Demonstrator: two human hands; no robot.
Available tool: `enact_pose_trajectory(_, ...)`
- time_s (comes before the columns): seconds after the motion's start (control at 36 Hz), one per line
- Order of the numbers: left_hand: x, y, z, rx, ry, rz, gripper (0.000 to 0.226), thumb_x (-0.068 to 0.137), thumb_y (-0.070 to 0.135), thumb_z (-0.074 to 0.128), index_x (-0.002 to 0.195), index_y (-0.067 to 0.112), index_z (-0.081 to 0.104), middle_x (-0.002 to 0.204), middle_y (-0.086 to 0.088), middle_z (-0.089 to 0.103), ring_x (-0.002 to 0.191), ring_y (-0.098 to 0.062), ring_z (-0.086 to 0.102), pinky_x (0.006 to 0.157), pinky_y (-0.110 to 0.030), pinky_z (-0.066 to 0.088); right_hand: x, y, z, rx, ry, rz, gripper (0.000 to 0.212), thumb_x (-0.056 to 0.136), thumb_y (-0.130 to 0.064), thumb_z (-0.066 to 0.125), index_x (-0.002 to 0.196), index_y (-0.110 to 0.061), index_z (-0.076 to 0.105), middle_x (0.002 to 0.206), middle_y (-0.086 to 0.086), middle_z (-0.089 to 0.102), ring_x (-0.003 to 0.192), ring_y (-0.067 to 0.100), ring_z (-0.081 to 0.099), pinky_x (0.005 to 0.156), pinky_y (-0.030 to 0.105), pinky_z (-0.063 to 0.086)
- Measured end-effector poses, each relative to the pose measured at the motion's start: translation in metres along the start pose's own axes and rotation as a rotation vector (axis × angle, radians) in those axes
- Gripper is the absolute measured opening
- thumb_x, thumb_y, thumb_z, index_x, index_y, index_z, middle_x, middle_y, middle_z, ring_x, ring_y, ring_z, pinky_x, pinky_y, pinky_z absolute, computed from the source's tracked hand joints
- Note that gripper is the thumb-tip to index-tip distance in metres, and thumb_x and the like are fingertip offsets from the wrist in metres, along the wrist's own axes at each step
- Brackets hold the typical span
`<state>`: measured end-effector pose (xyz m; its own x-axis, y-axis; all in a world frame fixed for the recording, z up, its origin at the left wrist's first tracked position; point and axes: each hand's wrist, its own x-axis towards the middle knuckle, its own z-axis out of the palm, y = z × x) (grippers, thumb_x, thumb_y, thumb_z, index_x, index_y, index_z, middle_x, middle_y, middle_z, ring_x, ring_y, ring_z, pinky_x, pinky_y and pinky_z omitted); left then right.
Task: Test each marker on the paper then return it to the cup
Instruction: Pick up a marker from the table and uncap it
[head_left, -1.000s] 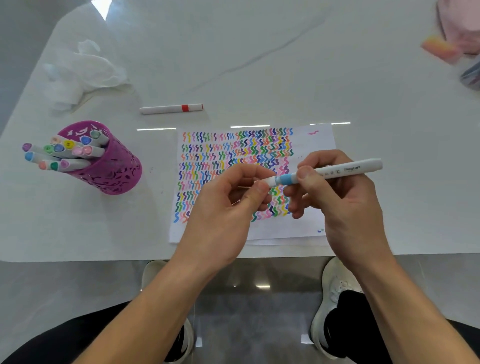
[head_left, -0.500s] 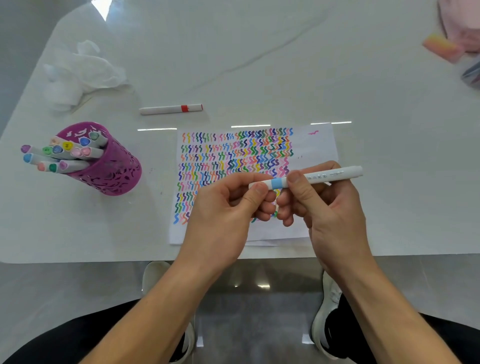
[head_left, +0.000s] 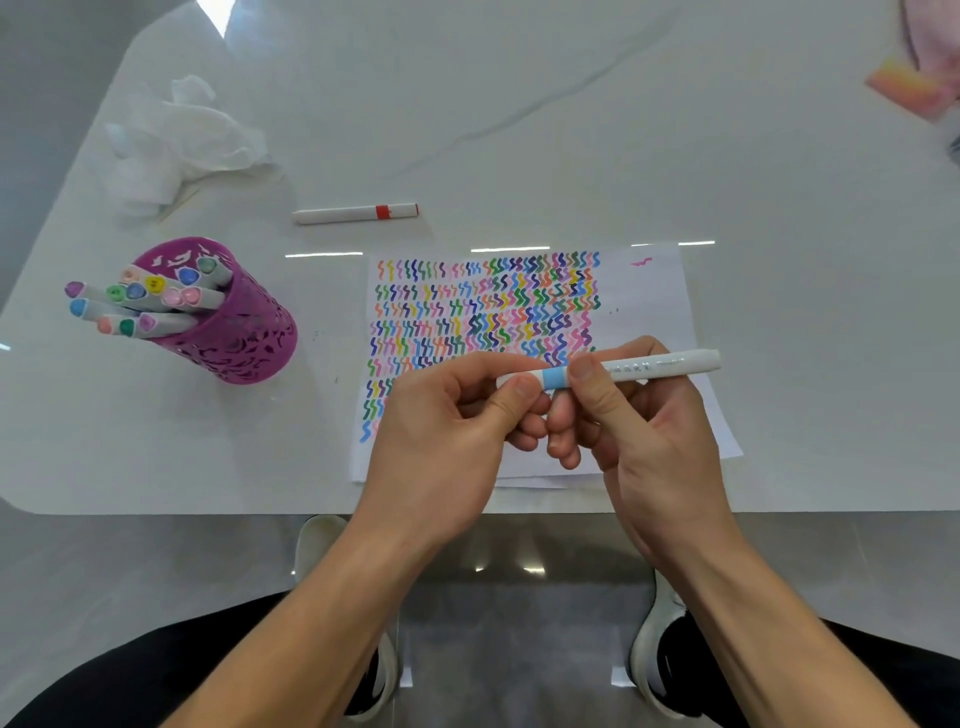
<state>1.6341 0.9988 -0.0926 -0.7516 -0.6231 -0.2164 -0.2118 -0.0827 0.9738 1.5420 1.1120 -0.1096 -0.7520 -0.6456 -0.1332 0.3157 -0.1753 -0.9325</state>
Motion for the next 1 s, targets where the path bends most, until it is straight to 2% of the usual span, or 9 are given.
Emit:
enact_pose_trajectory(0.14, 0.004, 0.005, -0.007, -0.013, 0.010, 0.009, 0.012, 0.096, 0.006, 0.065, 0.100, 0.008, 0.076, 0.076, -0.009, 0.074, 0.066, -0.013, 0.069, 0.067, -0.020, 0.056, 0.003, -0.003, 0.007, -0.035, -0.015, -0.010, 0.019, 0.094, -0.024, 0.062, 0.091, -0.005, 0.057, 0.063, 0.010, 0.064, 0.051, 0.024, 0.058, 0.050, 0.029, 0.049)
enact_pose_trajectory(0.25, 0.009, 0.014, -0.013, -0.002, 0.070, 0.049, 0.007, 0.091, 0.012, 0.072, 0.097, 0.014, 0.076, 0.079, -0.005, 0.074, 0.070, -0.011, 0.069, 0.069, -0.022, 0.057, 0.004, 0.000, 0.013, -0.049, -0.029, 0.043, 0.022, 0.093, -0.032, 0.063, 0.097, -0.011, 0.064, 0.062, 0.009, 0.063, 0.052, 0.024, 0.056, 0.051, 0.029, 0.047)
enact_pose_trajectory(0.33, 0.011, 0.020, -0.019, -0.038, 0.131, 0.083, 0.009, 0.087, 0.015, 0.078, 0.095, 0.016, 0.076, 0.078, -0.001, 0.071, 0.069, -0.010, 0.065, 0.069, -0.025, 0.056, 0.005, 0.004, 0.011, -0.096, 0.025, 0.081, 0.030, 0.089, -0.038, 0.066, 0.102, -0.011, 0.064, 0.062, 0.008, 0.064, 0.052, 0.024, 0.055, 0.052, 0.030, 0.047)
enact_pose_trajectory(0.44, 0.015, 0.030, -0.034, -0.078, 0.258, 0.185, 0.013, 0.083, 0.013, 0.081, 0.094, 0.016, 0.074, 0.079, 0.004, 0.073, 0.072, -0.007, 0.065, 0.070, -0.021, 0.052, 0.006, 0.004, 0.001, -0.156, 0.115, 0.068, 0.032, 0.086, -0.040, 0.066, 0.105, -0.014, 0.063, 0.063, 0.006, 0.065, 0.053, 0.021, 0.054, 0.051, 0.028, 0.046)
enact_pose_trajectory(0.58, 0.020, 0.042, -0.056, 0.088, 0.508, 0.390, 0.015, 0.090, 0.017, 0.076, 0.102, 0.010, 0.071, 0.100, 0.001, 0.074, 0.092, -0.010, 0.071, 0.082, -0.024, 0.056, 0.010, 0.000, -0.008, -0.157, 0.191, 0.019, 0.029, 0.085, -0.040, 0.066, 0.104, -0.018, 0.065, 0.062, 0.002, 0.064, 0.053, 0.020, 0.053, 0.050, 0.025, 0.044)
enact_pose_trajectory(0.67, 0.021, 0.048, -0.068, 0.198, 0.621, 0.492, 0.015, 0.097, 0.015, 0.067, 0.108, 0.006, 0.068, 0.106, 0.002, 0.073, 0.100, -0.007, 0.070, 0.090, -0.023, 0.054, 0.012, 0.000, -0.010, -0.155, 0.210, 0.002, 0.009, 0.098, -0.029, 0.063, 0.102, -0.021, 0.066, 0.062, 0.001, 0.064, 0.054, 0.021, 0.053, 0.049, 0.024, 0.044)
enact_pose_trajectory(0.72, 0.021, 0.049, -0.077, 0.310, 0.676, 0.534, 0.017, 0.100, 0.010, 0.059, 0.114, 0.005, 0.067, 0.109, 0.003, 0.072, 0.104, -0.003, 0.069, 0.092, -0.020, 0.052, 0.013, 0.002, -0.011, -0.164, 0.218, 0.003, 0.007, 0.103, -0.021, 0.060, 0.102, -0.022, 0.067, 0.063, 0.001, 0.064, 0.054, 0.021, 0.053, 0.049, 0.024, 0.043)
enact_pose_trajectory(0.83, 0.021, 0.049, -0.093, 0.463, 0.771, 0.588, 0.032, 0.103, 0.010, 0.051, 0.134, 0.012, 0.059, 0.117, 0.003, 0.072, 0.112, -0.002, 0.066, 0.092, -0.035, 0.057, 0.012, 0.006, -0.011, -0.188, 0.224, 0.004, 0.009, 0.105, -0.018, 0.058, 0.104, -0.021, 0.067, 0.063, 0.002, 0.064, 0.054, 0.019, 0.053, 0.049, 0.025, 0.044)
enact_pose_trajectory(1.0, 0.022, 0.043, -0.109, 0.623, 0.806, 0.621, 0.042, 0.105, 0.007, 0.043, 0.146, 0.016, 0.051, 0.115, 0.001, 0.070, 0.110, -0.009, 0.066, 0.092, -0.038, 0.055, 0.014, 0.011, -0.009, -0.221, 0.228, 0.003, 0.013, 0.106, -0.017, 0.057, 0.109, -0.015, 0.069, 0.063, 0.003, 0.064, 0.053, 0.017, 0.054, 0.049, 0.025, 0.045)
